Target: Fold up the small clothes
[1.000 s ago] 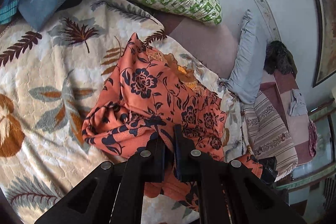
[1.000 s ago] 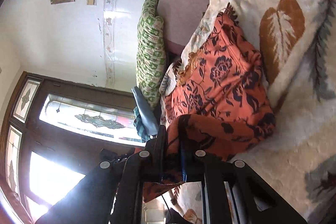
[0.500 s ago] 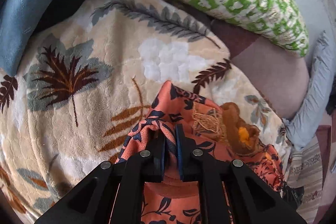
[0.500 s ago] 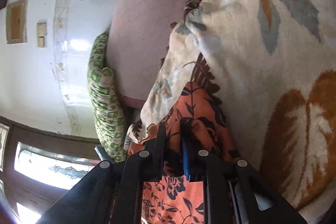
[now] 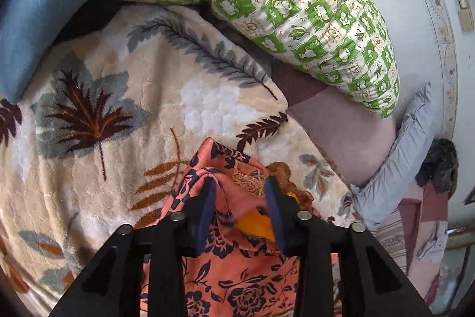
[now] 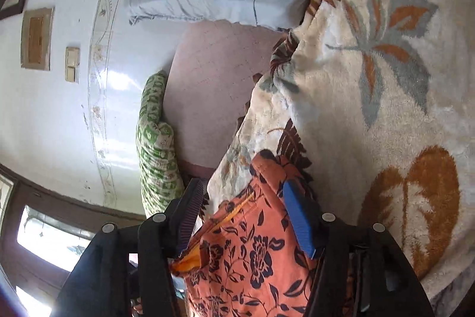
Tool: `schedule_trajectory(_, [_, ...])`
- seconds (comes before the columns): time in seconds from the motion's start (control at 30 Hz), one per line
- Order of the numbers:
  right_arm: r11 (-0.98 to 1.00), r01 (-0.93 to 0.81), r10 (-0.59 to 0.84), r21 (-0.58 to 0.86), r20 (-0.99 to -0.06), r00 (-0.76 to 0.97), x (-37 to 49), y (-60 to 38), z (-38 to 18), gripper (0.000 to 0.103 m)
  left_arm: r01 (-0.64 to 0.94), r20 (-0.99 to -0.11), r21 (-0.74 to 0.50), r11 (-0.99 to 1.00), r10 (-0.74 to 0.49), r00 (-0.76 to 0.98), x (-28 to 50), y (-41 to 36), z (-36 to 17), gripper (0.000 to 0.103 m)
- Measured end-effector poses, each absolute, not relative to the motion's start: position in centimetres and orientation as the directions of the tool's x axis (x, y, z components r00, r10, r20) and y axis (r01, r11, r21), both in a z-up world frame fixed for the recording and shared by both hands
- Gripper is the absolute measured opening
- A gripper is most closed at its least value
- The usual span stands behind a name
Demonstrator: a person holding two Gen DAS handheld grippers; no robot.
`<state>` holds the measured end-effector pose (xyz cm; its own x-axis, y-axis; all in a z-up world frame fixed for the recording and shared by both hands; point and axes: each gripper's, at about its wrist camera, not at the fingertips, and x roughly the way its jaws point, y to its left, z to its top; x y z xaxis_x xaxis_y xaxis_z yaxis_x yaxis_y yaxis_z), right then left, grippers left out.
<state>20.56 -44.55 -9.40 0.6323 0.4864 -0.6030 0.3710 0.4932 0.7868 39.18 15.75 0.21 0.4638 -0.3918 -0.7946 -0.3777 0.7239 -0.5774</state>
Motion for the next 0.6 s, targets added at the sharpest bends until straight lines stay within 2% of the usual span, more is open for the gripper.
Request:
schedule_trajectory(0.23, [0.661, 0.273, 0.532, 0.699, -0.693, 0.486, 19.7, -38.5, -9.2, 0.059, -0.258, -0.849, -0.464, 0.848, -0.341, 0.404, 34.7, 13.0, -0.9, 0.048])
schedule_trajectory(0.4, [0.741, 0.143, 0.568, 0.656, -0.726, 0.387, 22.7, -31.1, -9.8, 0.062, -0.168, -0.864, -0.441, 0.881, -0.367, 0.344, 33.7, 9.6, -1.7, 0.048])
schedule_trajectory(0.5, [0.801, 0.005, 0.563, 0.598, -0.758, 0.329, 26.0, -25.9, -9.8, 0.063, -0.135, -0.868, -0.434, 0.891, -0.373, 0.329, 34.6, 8.5, -2.1, 0.048])
schedule_trajectory(0.6, [0.848, -0.204, 0.530, 0.490, -0.806, 0.264, 28.9, -20.7, -9.5, 0.063, -0.104, -0.854, -0.459, 0.882, -0.406, 0.325, 35.9, 7.9, -2.5, 0.048])
